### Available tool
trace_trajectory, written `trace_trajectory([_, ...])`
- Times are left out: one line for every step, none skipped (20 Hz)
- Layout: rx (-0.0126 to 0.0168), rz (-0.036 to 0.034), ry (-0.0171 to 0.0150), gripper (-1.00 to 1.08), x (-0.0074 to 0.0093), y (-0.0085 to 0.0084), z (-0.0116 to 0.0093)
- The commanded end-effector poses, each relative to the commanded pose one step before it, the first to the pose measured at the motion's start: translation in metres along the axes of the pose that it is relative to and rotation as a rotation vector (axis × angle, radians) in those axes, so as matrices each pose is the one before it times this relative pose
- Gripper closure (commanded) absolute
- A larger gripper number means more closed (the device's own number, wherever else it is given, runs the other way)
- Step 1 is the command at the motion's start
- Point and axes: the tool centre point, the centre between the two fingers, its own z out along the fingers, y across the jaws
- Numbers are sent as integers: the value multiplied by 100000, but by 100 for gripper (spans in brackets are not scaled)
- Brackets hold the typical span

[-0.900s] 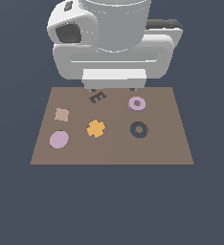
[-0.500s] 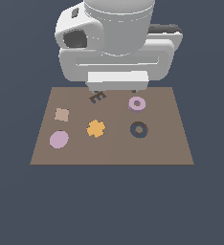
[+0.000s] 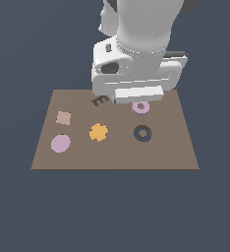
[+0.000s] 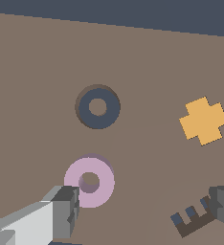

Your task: Insert a designated object into the corresponding slot on a board.

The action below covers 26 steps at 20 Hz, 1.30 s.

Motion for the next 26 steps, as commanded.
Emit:
trace_trajectory([250, -2227, -254, -92, -797, -1422, 1966])
trace_trajectory([69, -775, -70, -92, -255, -497, 705])
trace_trajectory([59, -719, -66, -92, -231, -460, 657])
trace_trajectory([52, -661, -61, -92, -210, -423, 607])
trace_trajectory([47, -602, -55, -92, -190, -385, 554])
trace_trajectory([42, -540, -50, -92, -171, -346, 500])
trace_trajectory([37, -485, -45, -92, -151, -310, 445])
trace_trajectory([31, -423, -39, -92, -130, -270, 390])
trace_trajectory([24, -356, -33, -92, -109, -228, 335])
trace_trajectory([17, -299, -28, -92, -88, -191, 279])
trace_trajectory([9, -238, -23, -92, -66, -151, 224])
trace_trajectory([0, -168, -16, -92, -44, -107, 168])
trace_trajectory([-9, -119, -12, -92, -21, -74, 113])
trace_trajectory([0, 0, 0, -92, 1, -1, 54])
trace_trajectory([0, 0, 0, -92, 24, 5, 1])
trace_trajectory([-82, 52, 1, -92, 47, 36, -53])
trace_trajectory([-21, 66, 5, -92, 41, 46, -64])
trace_trajectory([0, 0, 0, -92, 14, 3, -22])
trace_trajectory([29, -50, -78, -92, -59, -37, 55])
trace_trajectory([0, 0, 0, -92, 1, 0, 33])
trace_trajectory([0, 0, 0, -92, 3, 1, 99])
trace_trajectory([0, 0, 0, -92, 5, 1, 165])
trace_trajectory([0, 0, 0, -92, 6, 2, 231])
trace_trajectory([0, 0, 0, -92, 6, 2, 297])
trace_trajectory([-29, 47, 41, -92, 3, 28, 323])
trace_trajectory([0, 0, 0, -92, 2, 3, 298])
